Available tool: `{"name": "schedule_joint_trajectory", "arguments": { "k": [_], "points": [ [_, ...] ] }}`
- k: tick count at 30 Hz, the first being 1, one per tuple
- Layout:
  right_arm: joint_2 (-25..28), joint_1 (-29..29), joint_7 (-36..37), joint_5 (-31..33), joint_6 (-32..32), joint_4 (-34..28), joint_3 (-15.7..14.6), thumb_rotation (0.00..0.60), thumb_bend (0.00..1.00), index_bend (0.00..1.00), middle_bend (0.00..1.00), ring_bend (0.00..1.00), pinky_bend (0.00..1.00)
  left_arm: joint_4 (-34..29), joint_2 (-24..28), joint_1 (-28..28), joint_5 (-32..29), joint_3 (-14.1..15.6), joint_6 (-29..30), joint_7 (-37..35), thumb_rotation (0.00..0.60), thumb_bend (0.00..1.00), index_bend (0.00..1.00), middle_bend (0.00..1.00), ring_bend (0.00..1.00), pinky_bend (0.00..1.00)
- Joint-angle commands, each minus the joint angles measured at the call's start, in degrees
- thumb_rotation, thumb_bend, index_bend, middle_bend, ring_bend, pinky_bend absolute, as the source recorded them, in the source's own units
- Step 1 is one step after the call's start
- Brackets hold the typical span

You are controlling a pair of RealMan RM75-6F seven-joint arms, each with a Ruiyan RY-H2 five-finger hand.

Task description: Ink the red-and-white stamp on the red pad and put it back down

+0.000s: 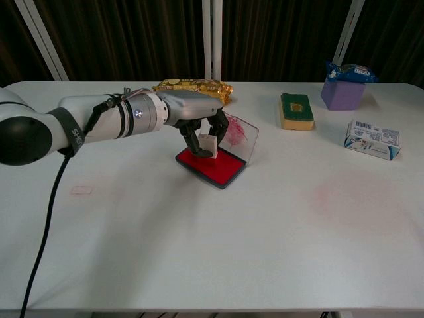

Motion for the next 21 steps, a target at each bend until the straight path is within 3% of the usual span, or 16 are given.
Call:
{"name": "schedule_joint_trajectory", "arguments": {
  "k": [1,14,18,21],
  "points": [
    [-0.04,-0.04,0.13,0.02,-0.01,0.16,0.01,0.600,0.25,0.00,0.00,0.00,0.00,1.36,-0.89,-0.12,-0.40,0.28,-0.29,-0.18,0.600,0.44,0.60,0.58,1.00,1.00],
    [-0.01,0.42,-0.53,-0.41,-0.23,-0.60,0.17,0.600,0.25,0.00,0.00,0.00,0.00,2.12,-0.67,-0.26,1.08,1.34,1.05,-2.03,0.600,0.45,0.60,0.58,1.00,1.00],
    [0.40,0.30,-0.68,-0.48,0.02,-1.03,0.16,0.600,0.25,0.00,0.00,0.00,0.00,-0.11,2.03,-0.52,1.04,0.64,1.44,-2.66,0.600,0.45,0.60,0.58,1.00,1.00],
    [0.84,0.32,-0.87,-0.64,0.12,-1.48,0.18,0.600,0.25,0.00,0.00,0.00,0.00,-4.99,6.94,0.16,-0.34,-0.32,1.13,-2.97,0.600,0.45,0.59,0.57,1.00,1.00]
  ]
}}
